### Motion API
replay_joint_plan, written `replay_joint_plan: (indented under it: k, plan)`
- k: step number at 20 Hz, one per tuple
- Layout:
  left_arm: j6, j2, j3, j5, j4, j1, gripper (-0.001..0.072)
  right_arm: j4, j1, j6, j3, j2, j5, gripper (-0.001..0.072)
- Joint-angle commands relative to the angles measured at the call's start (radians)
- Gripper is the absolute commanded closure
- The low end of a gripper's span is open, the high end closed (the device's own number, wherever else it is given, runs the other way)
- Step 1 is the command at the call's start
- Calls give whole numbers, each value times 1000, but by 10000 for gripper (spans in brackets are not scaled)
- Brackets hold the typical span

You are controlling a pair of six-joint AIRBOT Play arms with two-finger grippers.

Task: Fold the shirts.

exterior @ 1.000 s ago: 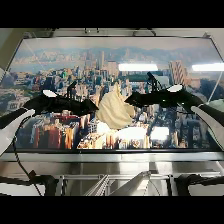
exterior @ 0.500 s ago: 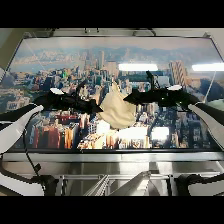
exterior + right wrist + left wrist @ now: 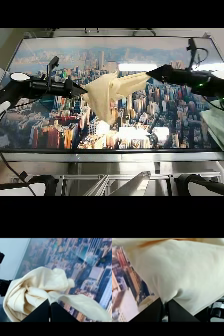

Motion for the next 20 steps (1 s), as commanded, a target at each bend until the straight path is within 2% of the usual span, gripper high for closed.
replay_joint_plan:
  k: [1,7,8,10,11,15,17,20]
  plan:
    - [27,55,-84,-12,14,34,688,-167,-16,78,-4,65,47,699]
    - [120,51,-246,-8,13,-28,687,-247,115,84,-134,37,72,699]
    - [120,51,-249,-11,15,-27,657,-254,128,84,-147,27,73,699]
    - [116,52,-218,-37,13,2,94,-254,131,84,-149,21,74,699]
    - [93,52,-185,-62,13,28,-3,-254,130,84,-149,23,74,698]
    - [5,52,-90,-184,13,77,-2,-266,130,84,-150,22,82,697]
    - [-23,53,-106,-217,14,24,-2,-266,131,84,-150,21,82,697]
    - [-36,51,-183,-169,16,-104,-2,-264,124,84,-146,23,93,698]
